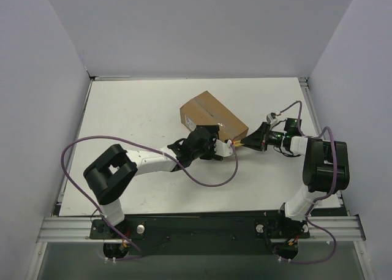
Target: Unpack the express box
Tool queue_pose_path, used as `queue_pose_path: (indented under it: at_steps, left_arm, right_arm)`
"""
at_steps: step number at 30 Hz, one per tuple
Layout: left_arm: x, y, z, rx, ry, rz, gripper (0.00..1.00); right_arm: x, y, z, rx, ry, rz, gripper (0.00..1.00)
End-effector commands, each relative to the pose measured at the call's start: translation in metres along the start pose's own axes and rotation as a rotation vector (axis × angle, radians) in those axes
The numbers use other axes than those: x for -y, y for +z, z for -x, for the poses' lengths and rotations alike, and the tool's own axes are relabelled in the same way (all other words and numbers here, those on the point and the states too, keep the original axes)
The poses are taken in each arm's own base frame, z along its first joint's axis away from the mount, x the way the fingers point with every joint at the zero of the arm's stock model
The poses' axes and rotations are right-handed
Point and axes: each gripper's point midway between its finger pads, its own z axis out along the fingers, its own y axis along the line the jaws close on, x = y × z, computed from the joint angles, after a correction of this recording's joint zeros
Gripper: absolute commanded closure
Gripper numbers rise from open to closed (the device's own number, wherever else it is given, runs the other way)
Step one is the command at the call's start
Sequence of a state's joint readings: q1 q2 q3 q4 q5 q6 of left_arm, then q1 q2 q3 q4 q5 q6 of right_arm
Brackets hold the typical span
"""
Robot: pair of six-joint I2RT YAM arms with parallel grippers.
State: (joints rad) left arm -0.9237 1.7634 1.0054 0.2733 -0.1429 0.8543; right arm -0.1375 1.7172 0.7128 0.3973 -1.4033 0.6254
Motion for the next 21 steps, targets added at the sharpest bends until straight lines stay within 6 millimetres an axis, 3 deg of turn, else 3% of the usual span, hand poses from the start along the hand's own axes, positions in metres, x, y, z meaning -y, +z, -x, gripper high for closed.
queue_pose_path:
  at_steps: [1, 2, 4, 7, 12, 17, 20, 21]
  left_arm:
    - [-0.037, -0.006, 0.034, 0.095, -0.045, 0.109, 0.03]
    - [-0.032, -0.008, 0.03, 0.083, -0.047, 0.091, 0.03]
    - [-0.032, -0.015, 0.03, 0.093, -0.064, 0.082, 0.03]
    - [-0.02, -0.024, 0.026, 0.091, -0.086, 0.04, 0.03]
    - [-0.011, -0.039, 0.027, 0.108, -0.123, 0.006, 0.03]
    - [-0.017, -0.059, 0.031, 0.115, -0.185, -0.04, 0.03]
    - [-0.027, -0.068, 0.025, 0.096, -0.289, -0.085, 0.03]
    - [-0.034, -0.069, 0.012, 0.059, -0.366, -0.097, 0.03]
  right_arm:
    - [-0.001, -0.02, -0.006, -0.027, -0.223, -0.07, 1.0]
    - [-0.011, -0.029, -0.014, -0.065, -0.162, -0.099, 1.0]
    - [-0.009, -0.046, -0.021, -0.075, -0.182, -0.134, 1.0]
    - [-0.014, -0.067, -0.014, -0.035, -0.165, -0.167, 1.0]
    - [-0.027, -0.088, -0.01, -0.036, -0.333, -0.277, 1.0]
    - [-0.024, -0.117, 0.002, 0.014, -0.548, -0.555, 1.0]
    - [-0.033, -0.131, 0.01, 0.058, -0.684, -0.655, 1.0]
    - [-0.033, -0.138, 0.017, 0.081, -0.714, -0.713, 1.0]
